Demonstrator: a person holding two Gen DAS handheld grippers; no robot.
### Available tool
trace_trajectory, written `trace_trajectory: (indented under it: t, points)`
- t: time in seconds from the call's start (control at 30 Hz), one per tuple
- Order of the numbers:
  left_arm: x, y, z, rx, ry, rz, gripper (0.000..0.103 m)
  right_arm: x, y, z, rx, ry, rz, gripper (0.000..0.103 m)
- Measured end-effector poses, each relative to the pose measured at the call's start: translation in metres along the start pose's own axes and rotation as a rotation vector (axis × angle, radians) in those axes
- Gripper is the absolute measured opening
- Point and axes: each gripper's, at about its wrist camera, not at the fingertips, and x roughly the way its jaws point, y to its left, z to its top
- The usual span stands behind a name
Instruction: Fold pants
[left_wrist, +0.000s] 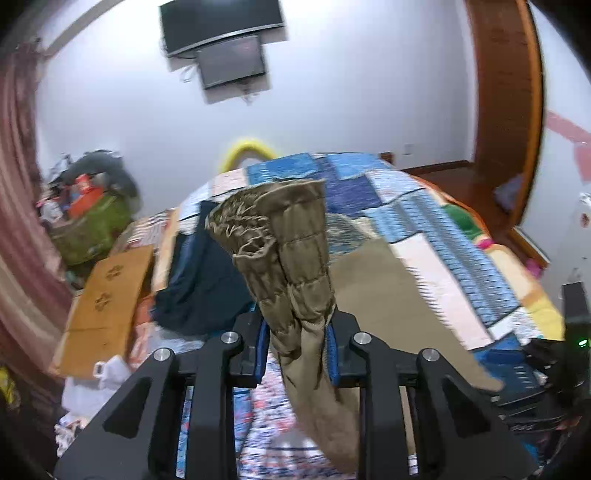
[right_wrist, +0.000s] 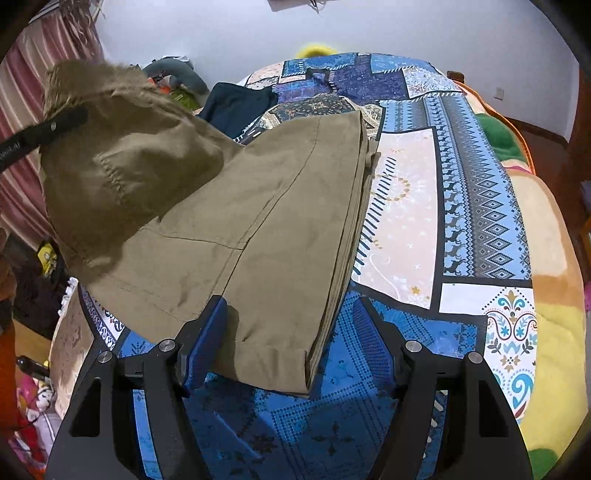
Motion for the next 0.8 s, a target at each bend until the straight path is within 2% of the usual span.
trace_trajectory:
  t: [0.17,0.33,0.57,0.67,0.7,0.73,0.8]
  points:
    - [0.004,-0.023,0.004,0.017,0.036,-0.123,0.024,0.0,-0.001,0.0,0.009,-0.004,0.007,0.066]
    - [0.015,-0.043,0.005,-0.003,0.116,-0.255,0.024,0.001,-0.001,-0.001,0.01,-0.007,0.008,0.066]
    - [0.019,-0.05,-0.003,0.013,0.194,-0.353,0.025,0.001,0.0,-0.002,0.012,-0.008,0.009,0.066]
    - [0.015,-0.045,-0.005,0.021,0.203,-0.397,0.04,0.002,-0.001,-0.001,0.017,-0.007,0.009,0.066]
    - [0.012,-0.042,-0.004,0.021,0.195,-0.406,0.049,0.002,0.0,-0.001,0.018,-0.008,0.009,0.066]
    - [0.007,-0.039,-0.002,0.023,0.177,-0.399,0.057,0.002,0.0,-0.001,0.018,-0.008,0.009,0.066]
    - [0.0,-0.031,0.002,0.027,0.131,-0.352,0.061,0.002,-0.001,-0.001,0.02,-0.008,0.011,0.066]
